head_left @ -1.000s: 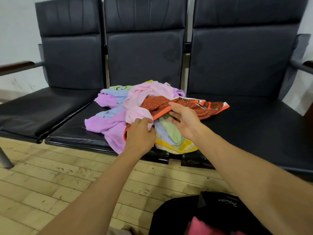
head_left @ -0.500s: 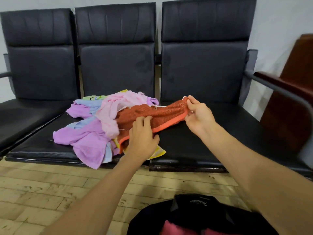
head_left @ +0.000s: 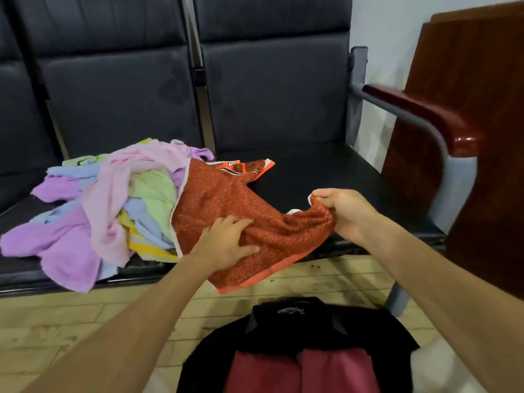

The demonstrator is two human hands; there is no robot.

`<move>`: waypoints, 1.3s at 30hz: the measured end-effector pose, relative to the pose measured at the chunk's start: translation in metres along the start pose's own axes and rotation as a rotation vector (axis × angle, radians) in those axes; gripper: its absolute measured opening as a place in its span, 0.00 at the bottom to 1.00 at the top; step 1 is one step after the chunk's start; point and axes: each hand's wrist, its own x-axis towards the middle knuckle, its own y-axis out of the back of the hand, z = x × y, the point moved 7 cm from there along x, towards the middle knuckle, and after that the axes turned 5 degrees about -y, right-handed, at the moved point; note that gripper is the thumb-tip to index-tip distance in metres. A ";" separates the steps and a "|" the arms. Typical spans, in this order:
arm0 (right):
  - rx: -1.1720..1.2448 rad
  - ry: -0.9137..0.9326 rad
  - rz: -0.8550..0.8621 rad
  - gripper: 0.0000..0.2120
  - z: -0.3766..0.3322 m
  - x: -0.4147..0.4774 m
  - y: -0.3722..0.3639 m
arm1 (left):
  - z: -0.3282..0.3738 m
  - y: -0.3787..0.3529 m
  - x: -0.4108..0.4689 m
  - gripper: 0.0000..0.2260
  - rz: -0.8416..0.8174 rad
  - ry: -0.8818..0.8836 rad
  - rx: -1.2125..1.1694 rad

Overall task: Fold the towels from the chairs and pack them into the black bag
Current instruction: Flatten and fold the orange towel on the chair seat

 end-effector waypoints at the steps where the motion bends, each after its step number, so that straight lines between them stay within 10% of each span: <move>1: -0.154 0.061 0.015 0.12 -0.004 0.001 0.001 | 0.001 -0.001 0.003 0.28 0.005 -0.016 -0.021; 7: -0.632 0.223 0.067 0.08 -0.008 -0.002 -0.003 | 0.013 0.015 0.005 0.02 0.220 -0.039 -0.148; 16: -0.913 0.264 -0.018 0.11 0.006 -0.007 -0.013 | 0.033 0.023 -0.003 0.11 0.155 -0.209 -0.671; 26: -1.448 0.380 -0.062 0.15 0.029 -0.009 -0.029 | 0.059 -0.005 -0.028 0.28 -0.419 -0.269 -0.801; 32: -1.492 0.406 -0.106 0.09 0.030 -0.012 -0.035 | -0.010 0.025 -0.006 0.08 0.248 0.179 -0.660; 39: -1.209 0.383 -0.192 0.11 0.023 -0.020 -0.030 | -0.092 -0.021 0.005 0.25 0.257 0.514 -0.725</move>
